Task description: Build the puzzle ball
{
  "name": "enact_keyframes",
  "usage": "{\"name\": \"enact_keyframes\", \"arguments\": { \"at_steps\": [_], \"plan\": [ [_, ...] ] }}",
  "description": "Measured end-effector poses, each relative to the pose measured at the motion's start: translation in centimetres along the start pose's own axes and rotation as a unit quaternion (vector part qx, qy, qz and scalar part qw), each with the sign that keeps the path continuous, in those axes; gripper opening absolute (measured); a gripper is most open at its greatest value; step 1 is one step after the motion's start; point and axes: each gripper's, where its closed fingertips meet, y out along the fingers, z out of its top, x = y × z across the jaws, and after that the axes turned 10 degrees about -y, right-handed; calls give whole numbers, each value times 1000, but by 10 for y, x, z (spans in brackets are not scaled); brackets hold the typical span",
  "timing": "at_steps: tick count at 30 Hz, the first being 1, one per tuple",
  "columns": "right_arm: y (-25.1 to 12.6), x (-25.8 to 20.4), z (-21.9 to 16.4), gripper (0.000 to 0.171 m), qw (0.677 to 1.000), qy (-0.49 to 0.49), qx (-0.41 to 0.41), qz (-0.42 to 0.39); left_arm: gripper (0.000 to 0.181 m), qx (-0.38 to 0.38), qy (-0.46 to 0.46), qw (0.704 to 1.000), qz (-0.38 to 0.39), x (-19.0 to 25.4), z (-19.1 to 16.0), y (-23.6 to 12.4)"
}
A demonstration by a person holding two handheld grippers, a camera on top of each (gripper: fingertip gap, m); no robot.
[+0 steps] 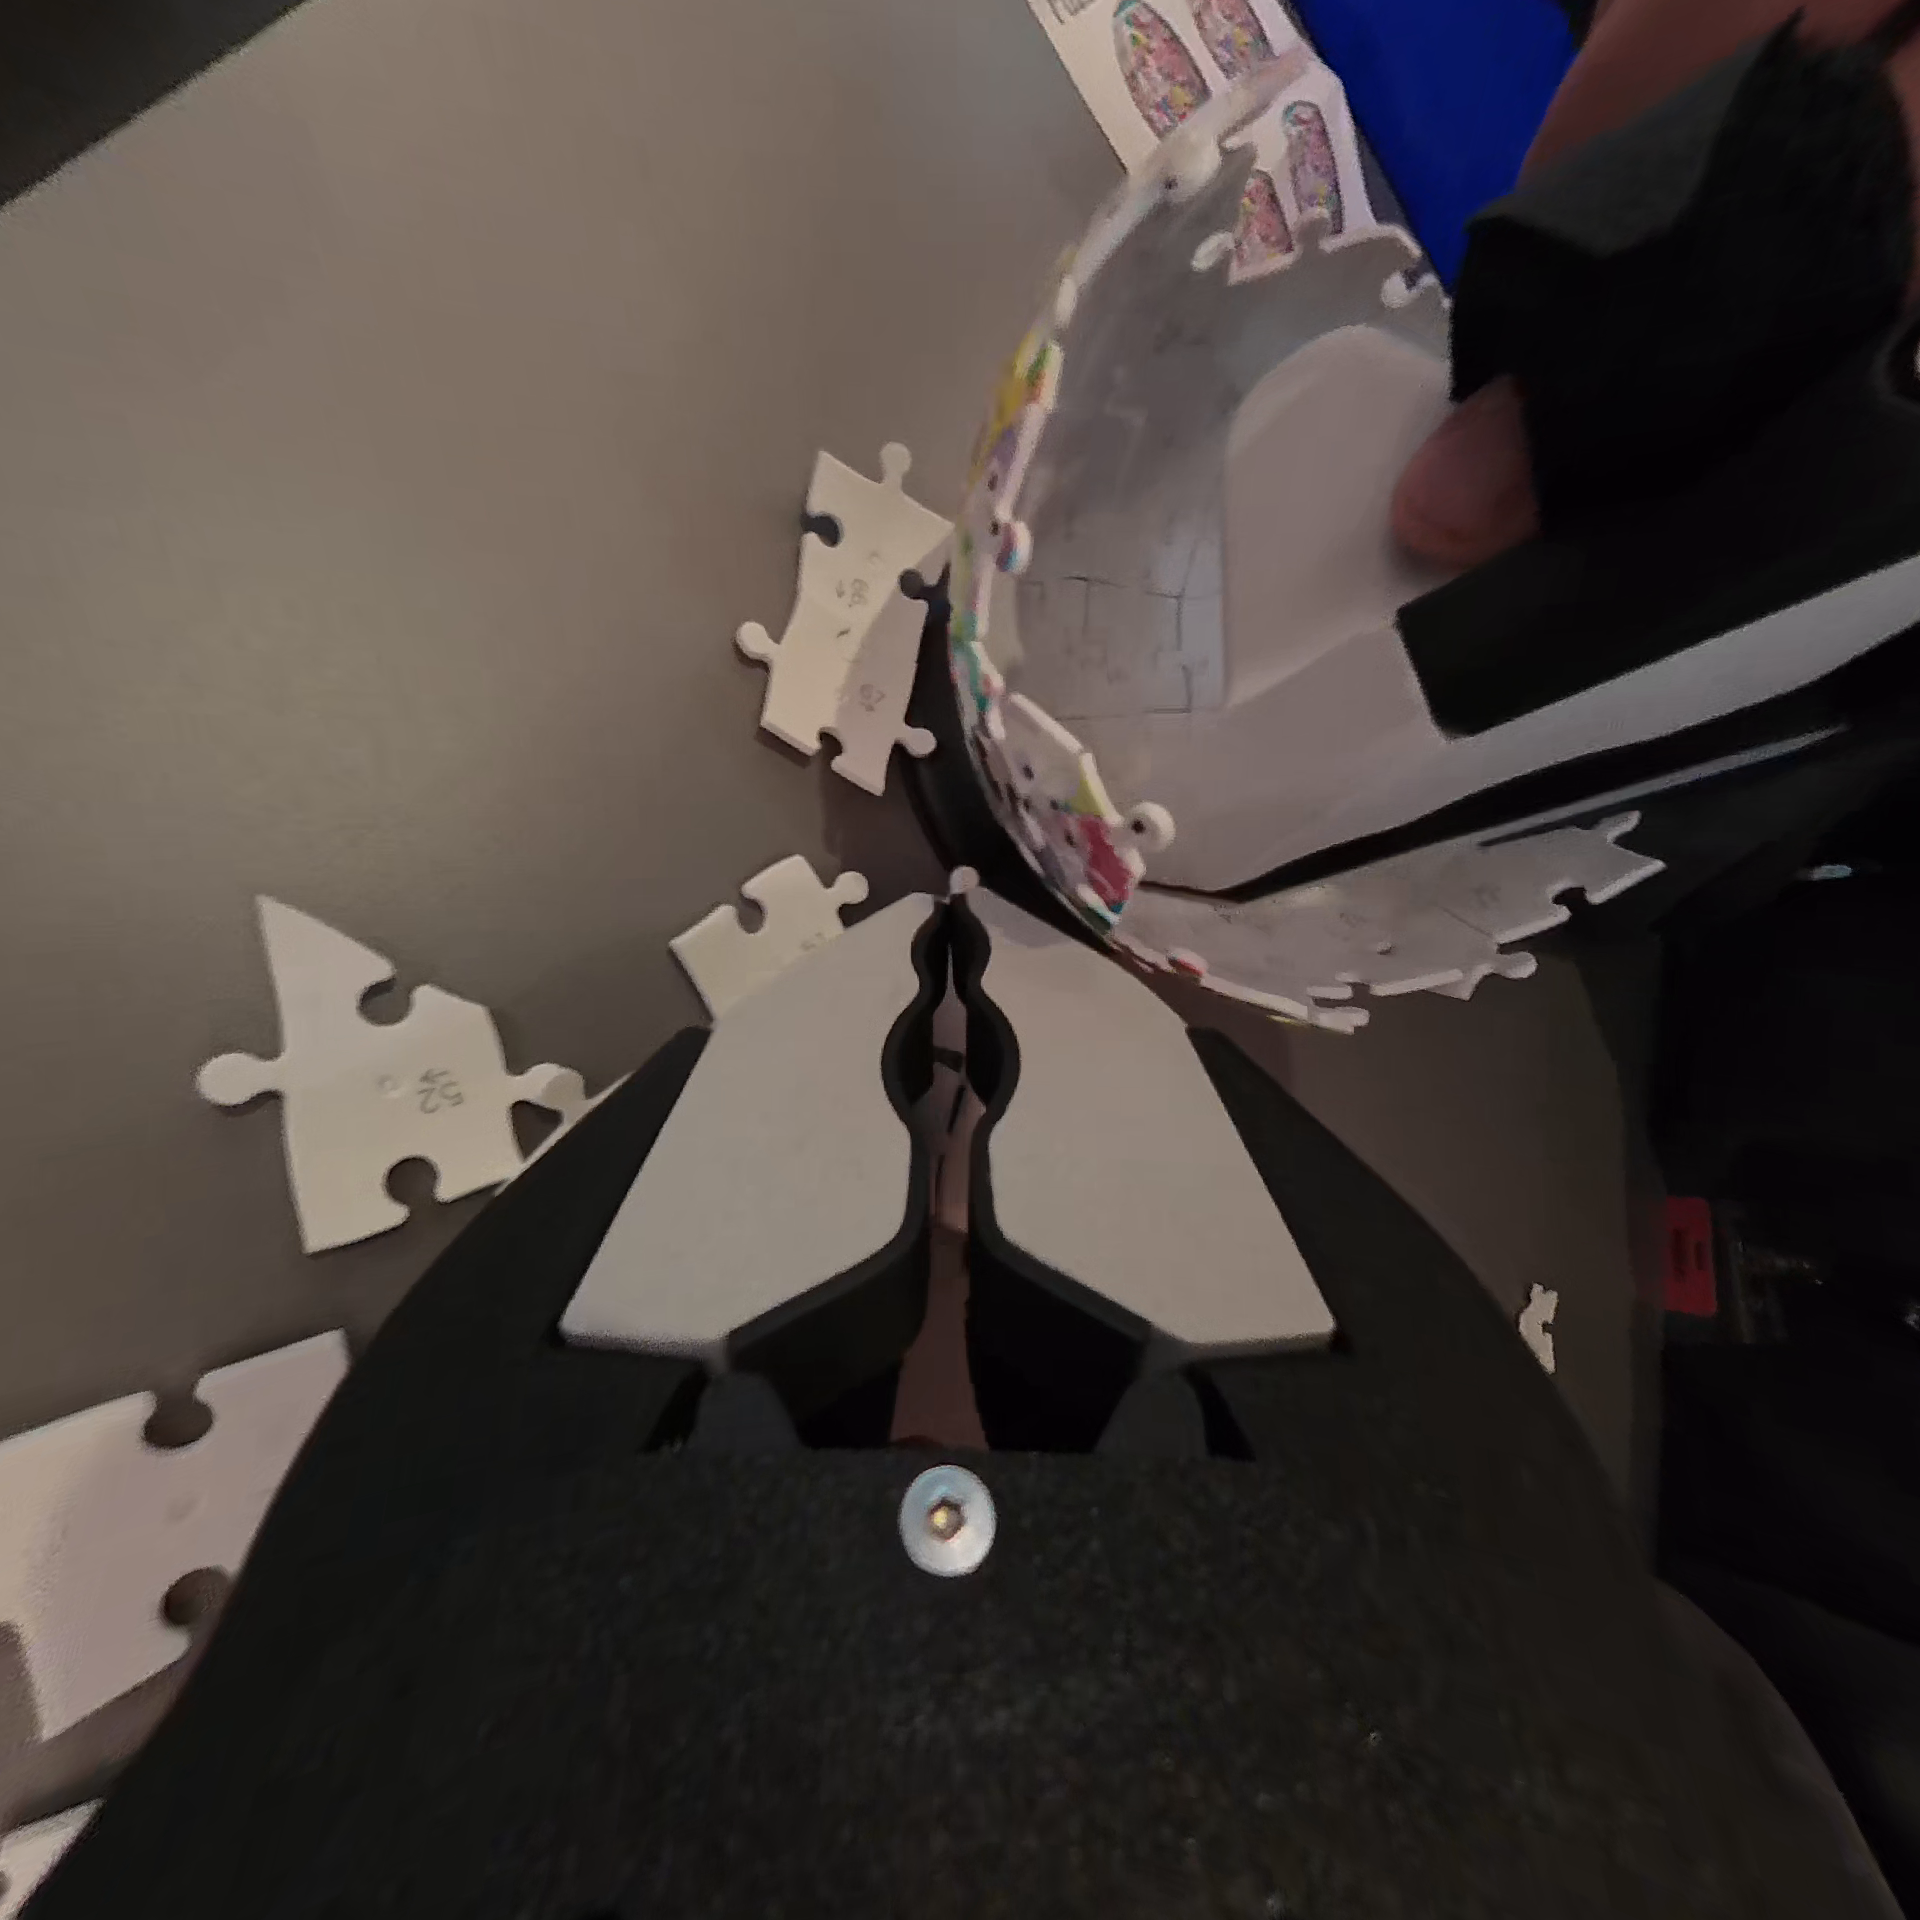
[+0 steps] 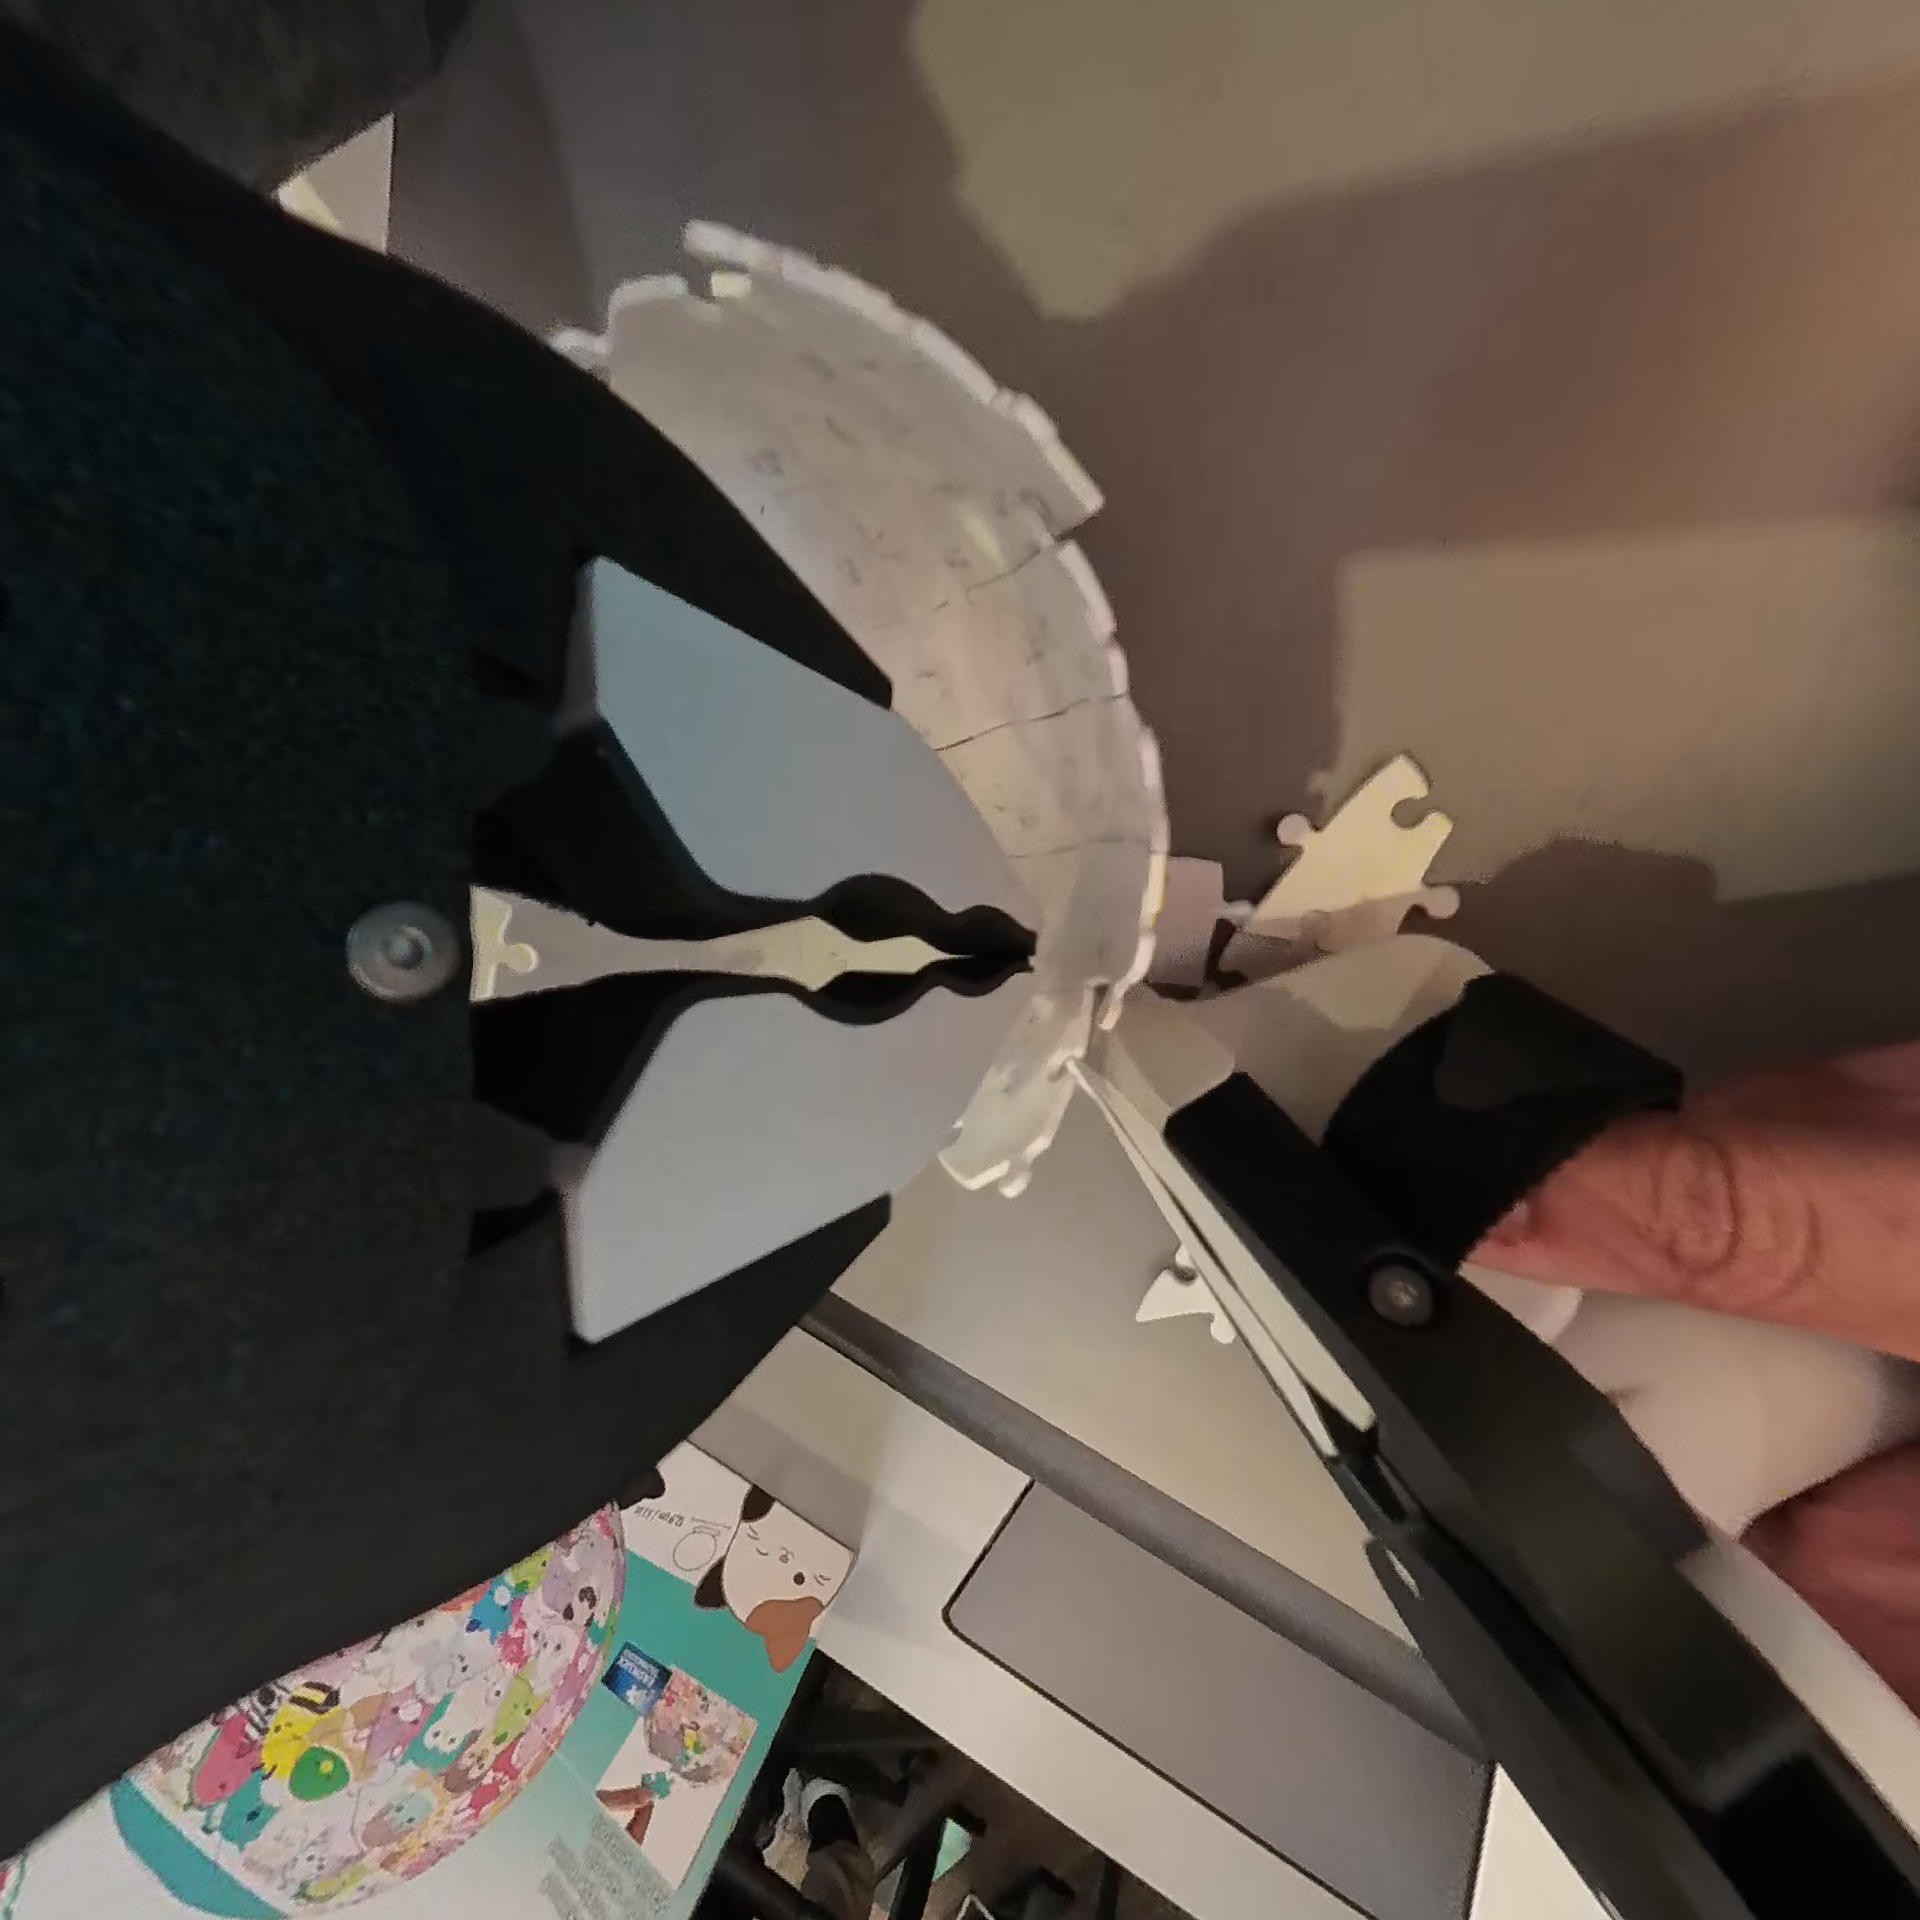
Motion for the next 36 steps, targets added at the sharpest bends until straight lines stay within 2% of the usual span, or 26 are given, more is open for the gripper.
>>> {"name": "enact_keyframes", "arguments": {
  "at_steps": [19,36],
  "plan": [
    [4,1,-2,0,1000,8,-5,4,0,-16,11,1000,25,1,2,7],
    [2,0,-2,0,1000,4,-6,0,0,-16,2,1000,11,3,1,7]
  ]
}}
